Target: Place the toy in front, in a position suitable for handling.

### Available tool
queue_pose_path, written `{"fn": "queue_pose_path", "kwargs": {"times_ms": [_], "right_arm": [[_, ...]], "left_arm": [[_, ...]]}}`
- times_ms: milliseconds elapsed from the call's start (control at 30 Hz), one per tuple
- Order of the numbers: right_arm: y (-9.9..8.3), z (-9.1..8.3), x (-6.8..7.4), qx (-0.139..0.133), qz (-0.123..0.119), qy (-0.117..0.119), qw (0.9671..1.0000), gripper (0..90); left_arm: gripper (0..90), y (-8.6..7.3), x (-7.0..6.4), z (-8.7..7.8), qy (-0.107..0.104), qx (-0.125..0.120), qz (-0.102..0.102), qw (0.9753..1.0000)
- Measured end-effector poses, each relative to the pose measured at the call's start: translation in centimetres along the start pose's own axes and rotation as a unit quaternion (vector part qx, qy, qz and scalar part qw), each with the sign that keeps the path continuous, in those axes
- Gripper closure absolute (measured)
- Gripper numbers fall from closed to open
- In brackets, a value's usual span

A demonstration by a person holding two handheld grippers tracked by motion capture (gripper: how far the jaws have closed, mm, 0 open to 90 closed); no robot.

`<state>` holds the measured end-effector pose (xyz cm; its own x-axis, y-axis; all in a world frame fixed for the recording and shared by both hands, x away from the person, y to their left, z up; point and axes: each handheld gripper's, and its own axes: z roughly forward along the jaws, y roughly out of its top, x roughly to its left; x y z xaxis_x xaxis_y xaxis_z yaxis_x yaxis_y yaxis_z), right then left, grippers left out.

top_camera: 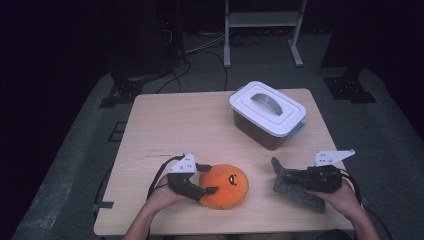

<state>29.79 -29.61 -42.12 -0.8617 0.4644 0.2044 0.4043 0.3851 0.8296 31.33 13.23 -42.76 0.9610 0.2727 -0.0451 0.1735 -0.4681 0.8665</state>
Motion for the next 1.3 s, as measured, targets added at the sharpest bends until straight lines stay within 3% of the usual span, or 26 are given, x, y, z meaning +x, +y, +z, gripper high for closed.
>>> {"fn": "queue_pose_path", "kwargs": {"times_ms": [33, 67, 133, 200, 367, 467, 700, 867, 1000, 1100, 1233, 1300], "right_arm": [[0.0, 0.0, 0.0, 0.0, 0.0, 0.0, 1.0, 77.5], [1.3, 0.4, 0.8, -0.022, -0.013, 0.02, 0.9995, 77.5], [1.8, 0.6, 1.2, -0.027, -0.017, 0.026, 0.9992, 77.4], [3.3, 1.5, 2.2, -0.035, -0.036, 0.04, 0.9979, 77.3], [6.3, 4.6, 4.3, -0.041, -0.073, 0.083, 0.993, 77.1], [7.6, 7.3, 5.4, -0.033, -0.092, 0.093, 0.9908, 76.7], [6.9, 9.7, 5.8, 0.001, -0.109, 0.076, 0.9912, 76.0], [5.6, 9.1, 5.2, -0.001, -0.1, 0.061, 0.9931, 75.1], [4.2, 8.3, 3.7, 0.006, -0.069, 0.045, 0.9966, 74.4], [3.9, 8.3, 3.2, 0.011, -0.058, 0.043, 0.9973, 74.5], [4.0, 8.4, 3.4, 0.007, -0.054, 0.041, 0.9977, 74.7], [4.4, 8.5, 4.1, 0.0, -0.063, 0.047, 0.9969, 74.6]], "left_arm": [[23.4, 0.0, 0.0, 0.0, 0.0, 0.0, 0.0, 1.0], [23.4, -0.1, 0.0, 0.2, -0.003, -0.001, -0.004, 1.0], [23.4, -0.1, 0.0, 0.3, -0.005, 0.0, -0.004, 1.0], [23.4, -0.1, -0.1, 0.3, -0.004, 0.0, 0.0, 1.0], [23.3, 0.0, -0.5, 0.7, -0.004, -0.004, 0.007, 1.0], [23.2, 0.1, -0.8, 0.9, -0.004, -0.005, 0.014, 0.9999], [23.2, -0.2, -0.4, 1.0, -0.01, -0.008, 0.004, 0.9999], [22.9, -0.4, -0.1, 1.1, -0.014, -0.015, -0.001, 0.9998], [22.0, -0.5, 0.0, 1.0, -0.015, -0.015, -0.003, 0.9998], [21.3, -0.7, 0.1, 1.0, -0.018, -0.019, -0.006, 0.9996], [20.0, -0.7, 0.0, 1.1, -0.013, -0.015, -0.006, 0.9998], [19.8, -0.6, -0.1, 1.2, -0.008, -0.011, -0.002, 0.9999]]}}
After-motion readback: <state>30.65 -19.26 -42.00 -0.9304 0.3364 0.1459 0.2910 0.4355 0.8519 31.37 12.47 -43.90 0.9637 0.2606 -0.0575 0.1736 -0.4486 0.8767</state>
